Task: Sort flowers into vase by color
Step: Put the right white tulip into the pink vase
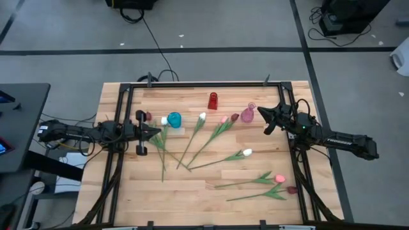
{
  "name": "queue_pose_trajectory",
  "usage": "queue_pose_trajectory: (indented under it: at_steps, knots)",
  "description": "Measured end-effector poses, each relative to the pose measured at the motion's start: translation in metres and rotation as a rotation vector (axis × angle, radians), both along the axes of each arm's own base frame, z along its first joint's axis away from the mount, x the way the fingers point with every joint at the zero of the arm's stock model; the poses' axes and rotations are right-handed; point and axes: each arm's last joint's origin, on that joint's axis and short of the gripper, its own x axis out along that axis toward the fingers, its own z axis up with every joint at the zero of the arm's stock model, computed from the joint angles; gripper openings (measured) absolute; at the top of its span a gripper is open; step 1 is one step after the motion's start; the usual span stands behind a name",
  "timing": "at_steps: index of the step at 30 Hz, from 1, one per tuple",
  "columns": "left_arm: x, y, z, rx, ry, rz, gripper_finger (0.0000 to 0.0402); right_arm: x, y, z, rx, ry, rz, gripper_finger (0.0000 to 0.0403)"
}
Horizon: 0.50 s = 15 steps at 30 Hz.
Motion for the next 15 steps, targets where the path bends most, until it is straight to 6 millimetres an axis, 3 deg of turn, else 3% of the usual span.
queue_pose_trajectory:
  at_steps: [15]
  knots:
    - [-0.0015,0.0007,0.0055,-0.055,-0.062,0.007,0.0007,-0.0008,0.0002,0.0083,-0.023,-0.084,0.000,0.0023]
